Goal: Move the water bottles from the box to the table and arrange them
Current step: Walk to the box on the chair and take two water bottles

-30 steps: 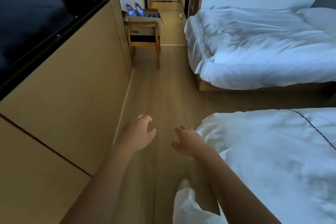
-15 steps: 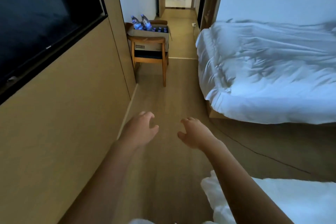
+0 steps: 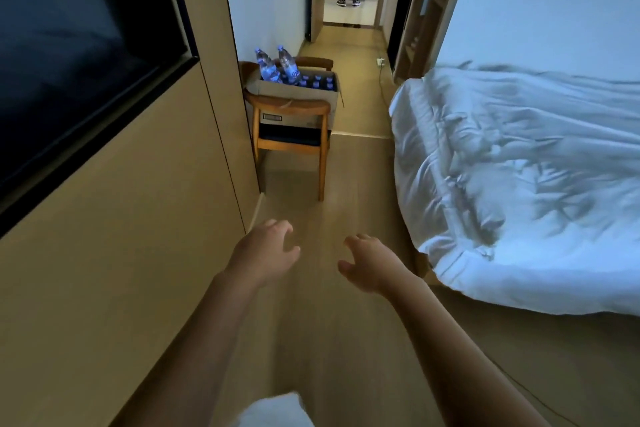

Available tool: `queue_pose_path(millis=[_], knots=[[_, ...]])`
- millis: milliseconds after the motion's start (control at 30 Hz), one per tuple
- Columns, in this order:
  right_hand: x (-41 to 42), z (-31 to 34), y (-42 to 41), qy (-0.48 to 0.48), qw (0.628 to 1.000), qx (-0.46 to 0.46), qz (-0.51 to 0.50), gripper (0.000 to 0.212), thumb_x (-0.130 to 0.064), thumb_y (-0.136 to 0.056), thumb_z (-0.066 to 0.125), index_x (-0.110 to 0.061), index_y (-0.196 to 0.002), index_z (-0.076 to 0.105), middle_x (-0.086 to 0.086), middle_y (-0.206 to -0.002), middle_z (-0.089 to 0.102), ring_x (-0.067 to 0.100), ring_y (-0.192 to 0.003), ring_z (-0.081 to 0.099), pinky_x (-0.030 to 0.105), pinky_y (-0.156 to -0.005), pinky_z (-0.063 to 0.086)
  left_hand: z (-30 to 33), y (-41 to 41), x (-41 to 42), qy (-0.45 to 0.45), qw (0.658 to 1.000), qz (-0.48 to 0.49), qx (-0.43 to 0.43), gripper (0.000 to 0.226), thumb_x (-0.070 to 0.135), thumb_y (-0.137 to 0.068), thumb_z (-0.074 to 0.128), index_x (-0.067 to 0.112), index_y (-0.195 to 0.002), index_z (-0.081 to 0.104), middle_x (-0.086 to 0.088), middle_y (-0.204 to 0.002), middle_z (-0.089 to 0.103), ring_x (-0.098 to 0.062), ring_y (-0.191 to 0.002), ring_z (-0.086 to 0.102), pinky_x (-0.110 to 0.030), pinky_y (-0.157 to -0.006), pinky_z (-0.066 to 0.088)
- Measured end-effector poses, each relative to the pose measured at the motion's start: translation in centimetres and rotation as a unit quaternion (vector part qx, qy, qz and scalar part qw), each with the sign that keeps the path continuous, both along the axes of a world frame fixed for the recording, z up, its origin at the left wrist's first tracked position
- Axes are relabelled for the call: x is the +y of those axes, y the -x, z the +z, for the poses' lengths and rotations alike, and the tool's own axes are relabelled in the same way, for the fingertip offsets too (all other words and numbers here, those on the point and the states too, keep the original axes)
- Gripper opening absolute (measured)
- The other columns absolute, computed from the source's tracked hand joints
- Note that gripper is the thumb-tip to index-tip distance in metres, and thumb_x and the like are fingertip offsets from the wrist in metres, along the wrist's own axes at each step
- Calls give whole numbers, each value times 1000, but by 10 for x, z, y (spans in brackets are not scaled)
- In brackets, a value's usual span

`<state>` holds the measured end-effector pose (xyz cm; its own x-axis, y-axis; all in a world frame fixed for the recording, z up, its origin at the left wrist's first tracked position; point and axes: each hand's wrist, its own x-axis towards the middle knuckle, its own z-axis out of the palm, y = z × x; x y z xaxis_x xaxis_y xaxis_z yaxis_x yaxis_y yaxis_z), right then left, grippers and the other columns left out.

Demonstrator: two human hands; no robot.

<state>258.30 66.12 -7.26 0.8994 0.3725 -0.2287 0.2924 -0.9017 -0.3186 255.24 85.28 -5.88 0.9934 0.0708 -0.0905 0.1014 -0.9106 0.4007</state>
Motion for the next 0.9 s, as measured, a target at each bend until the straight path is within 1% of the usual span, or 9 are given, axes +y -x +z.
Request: queue_pose_path(millis=[133,167,233,300,367,500,633,800,900], knots=[[32,3,-77,-11,1000,2,-11,46,-35,-91,52,-17,-133,44,4,-131,51,21,-118,50,32,-94,46,3,-86,34,-7,1000,-5,3,43,38,-91,54,21,-130,48,4,-132,50,-8,-92,48,-22,-66,37],[38,3,-95,-10,1000,1,-12,46,-35,-92,51,-17,-134,44,5,-132,50,21,-119,49,32,-94,45,2,-106,40,-3,1000,-9,6,43,39,-91,53,21,-130,48,4,-132,50,-7,-91,50,-21,-63,36],[48,2,-130,-6,1000,1,-17,47,-35,-92,52,-17,-134,44,5,-133,50,22,-119,48,32,-94,44,-1,-141,50,7,1000,-15,11,43,39,-91,53,21,-130,47,5,-129,50,-2,-80,48,-18,-55,31],[56,0,-161,-6,1000,8,-22,46,-35,-91,52,-17,-133,45,5,-132,50,22,-119,49,32,-94,45,-6,-173,58,12,1000,-17,14,43,39,-91,53,21,-130,48,4,-128,49,-1,-74,45,-17,-52,28],[63,-4,-198,-9,1000,14,-25,46,-34,-91,53,-17,-133,44,5,-132,50,22,-120,49,32,-94,45,-9,-211,67,11,1000,-15,17,43,39,-91,53,21,-130,48,4,-129,48,-2,-76,45,-18,-55,30],[76,-13,-277,-17,1000,15,-21,49,-34,-91,52,-15,-135,42,5,-134,49,23,-121,48,34,-97,45,-14,-289,81,17,1000,-15,14,42,38,-92,53,20,-130,48,3,-132,48,-9,-91,47,-23,-68,37],[88,-17,-364,-17,1000,22,-12,50,-35,-91,53,-15,-136,42,5,-136,47,23,-123,47,35,-99,45,-14,-373,92,16,1000,-1,15,43,39,-91,53,21,-131,48,3,-135,47,-13,-107,53,-23,-72,40],[106,-6,-508,-32,999,19,9,40,-34,-91,52,-18,-128,49,4,-130,52,22,-120,50,35,-97,45,-6,-501,104,40,999,28,10,44,39,-92,52,19,-131,47,3,-133,47,-14,-104,52,-25,-74,41],[119,-2,-583,-37,999,10,23,36,-33,-92,53,-19,-125,52,3,-124,54,21,-114,52,33,-91,45,-9,-563,115,60,997,53,2,42,37,-92,53,19,-129,49,2,-129,48,-12,-99,51,-25,-76,41]])
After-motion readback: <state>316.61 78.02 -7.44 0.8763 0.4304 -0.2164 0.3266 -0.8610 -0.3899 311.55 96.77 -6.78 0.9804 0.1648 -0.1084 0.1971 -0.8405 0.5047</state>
